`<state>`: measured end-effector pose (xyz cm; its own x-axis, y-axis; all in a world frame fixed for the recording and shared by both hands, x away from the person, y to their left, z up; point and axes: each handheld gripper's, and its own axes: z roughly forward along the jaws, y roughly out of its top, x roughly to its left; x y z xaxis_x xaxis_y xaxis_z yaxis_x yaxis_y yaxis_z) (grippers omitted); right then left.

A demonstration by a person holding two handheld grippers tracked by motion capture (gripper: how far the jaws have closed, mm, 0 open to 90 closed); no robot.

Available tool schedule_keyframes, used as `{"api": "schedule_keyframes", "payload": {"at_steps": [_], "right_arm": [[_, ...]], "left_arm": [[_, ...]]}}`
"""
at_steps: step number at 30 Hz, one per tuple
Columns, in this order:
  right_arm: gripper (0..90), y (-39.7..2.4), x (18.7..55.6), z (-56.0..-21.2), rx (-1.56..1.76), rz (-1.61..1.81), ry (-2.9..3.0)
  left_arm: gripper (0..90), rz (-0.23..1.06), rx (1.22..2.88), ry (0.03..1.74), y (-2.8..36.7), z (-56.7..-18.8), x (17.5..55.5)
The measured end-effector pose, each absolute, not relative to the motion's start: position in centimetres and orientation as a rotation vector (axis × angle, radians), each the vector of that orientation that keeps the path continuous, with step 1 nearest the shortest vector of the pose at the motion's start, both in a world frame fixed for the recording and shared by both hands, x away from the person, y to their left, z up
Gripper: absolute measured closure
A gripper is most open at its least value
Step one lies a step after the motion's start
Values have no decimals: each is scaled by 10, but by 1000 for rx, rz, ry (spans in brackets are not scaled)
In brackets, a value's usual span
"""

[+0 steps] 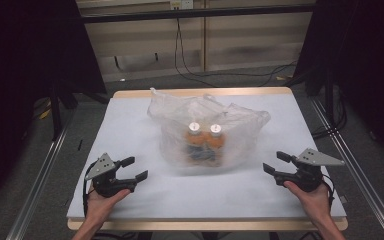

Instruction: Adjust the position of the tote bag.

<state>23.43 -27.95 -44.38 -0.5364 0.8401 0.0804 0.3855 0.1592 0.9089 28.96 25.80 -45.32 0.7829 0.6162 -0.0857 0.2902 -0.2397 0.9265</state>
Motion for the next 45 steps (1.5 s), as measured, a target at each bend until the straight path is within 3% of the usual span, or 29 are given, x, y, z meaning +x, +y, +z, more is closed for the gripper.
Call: {"api": "schedule_keyframes", "payload": {"at_steps": [11,17,18,22,35,45], "right_arm": [[455,-279,252,-430,1182,1355,2040],[459,-278,264,-424,1162,1334,2070],[406,-280,270,-424,1162,1328,2074],[395,-281,279,-423,1174,1319,2065],[526,-291,307,-408,1180,1248,2049],[525,-298,321,-392,1171,1263,1991]], "left_arm": [[341,381,1868,684,248,-445,309],[385,375,1862,695,240,-439,328],[387,366,1853,676,239,-437,335],[384,388,1857,658,234,-430,343],[399,405,1821,668,225,-412,372],[363,378,1753,737,219,-406,404]]}}
